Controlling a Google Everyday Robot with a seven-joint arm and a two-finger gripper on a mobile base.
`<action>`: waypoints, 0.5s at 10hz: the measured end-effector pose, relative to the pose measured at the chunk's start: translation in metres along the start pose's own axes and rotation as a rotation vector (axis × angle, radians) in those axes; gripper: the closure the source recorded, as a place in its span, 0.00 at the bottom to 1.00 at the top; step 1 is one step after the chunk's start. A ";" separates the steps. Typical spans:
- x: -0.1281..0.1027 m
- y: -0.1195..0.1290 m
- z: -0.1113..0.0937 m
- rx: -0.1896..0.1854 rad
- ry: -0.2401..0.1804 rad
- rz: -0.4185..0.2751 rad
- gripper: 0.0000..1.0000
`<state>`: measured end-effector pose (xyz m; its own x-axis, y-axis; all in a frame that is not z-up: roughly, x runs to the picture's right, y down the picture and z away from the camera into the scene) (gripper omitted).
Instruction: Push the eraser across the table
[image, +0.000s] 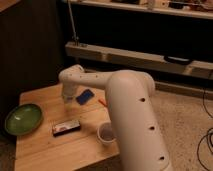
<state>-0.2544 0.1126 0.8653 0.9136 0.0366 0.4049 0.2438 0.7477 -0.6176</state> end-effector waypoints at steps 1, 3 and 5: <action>-0.003 0.007 0.008 -0.028 -0.017 0.008 1.00; 0.001 0.019 0.032 -0.088 -0.044 0.025 1.00; 0.001 0.032 0.043 -0.136 -0.058 0.037 1.00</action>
<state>-0.2595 0.1652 0.8745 0.9034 0.1034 0.4162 0.2561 0.6485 -0.7169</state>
